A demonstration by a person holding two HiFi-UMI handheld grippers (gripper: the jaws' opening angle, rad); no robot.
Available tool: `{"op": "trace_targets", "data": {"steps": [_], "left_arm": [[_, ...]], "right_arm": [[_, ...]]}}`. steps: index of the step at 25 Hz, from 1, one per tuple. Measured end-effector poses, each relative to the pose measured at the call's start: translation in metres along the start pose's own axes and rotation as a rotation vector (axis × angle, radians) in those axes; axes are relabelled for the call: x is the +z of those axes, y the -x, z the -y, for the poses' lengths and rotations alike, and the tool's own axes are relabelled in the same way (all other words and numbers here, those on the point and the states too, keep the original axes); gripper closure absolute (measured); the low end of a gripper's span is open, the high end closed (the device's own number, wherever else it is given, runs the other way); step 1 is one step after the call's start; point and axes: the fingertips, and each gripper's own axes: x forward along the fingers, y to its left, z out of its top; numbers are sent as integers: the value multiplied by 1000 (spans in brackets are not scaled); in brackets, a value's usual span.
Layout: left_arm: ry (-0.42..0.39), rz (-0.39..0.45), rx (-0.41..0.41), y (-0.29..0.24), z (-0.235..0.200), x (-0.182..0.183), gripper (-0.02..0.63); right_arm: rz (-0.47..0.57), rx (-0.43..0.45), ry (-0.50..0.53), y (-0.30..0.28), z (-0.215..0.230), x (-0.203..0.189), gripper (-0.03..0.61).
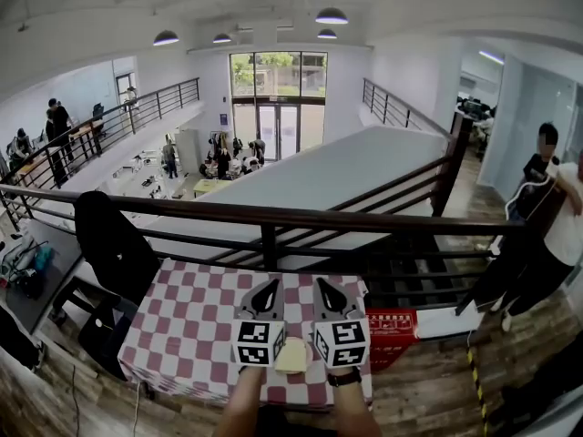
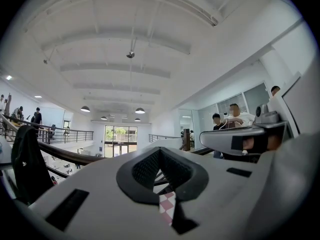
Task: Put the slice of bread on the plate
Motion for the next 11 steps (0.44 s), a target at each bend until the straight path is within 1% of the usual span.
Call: {"op": "trace_targets", "data": {"steps": [11], "left_arm": [[-15, 2, -7, -4, 1, 6, 598]], "right_arm": [[-11, -10, 1, -4, 5, -1, 565]]}}
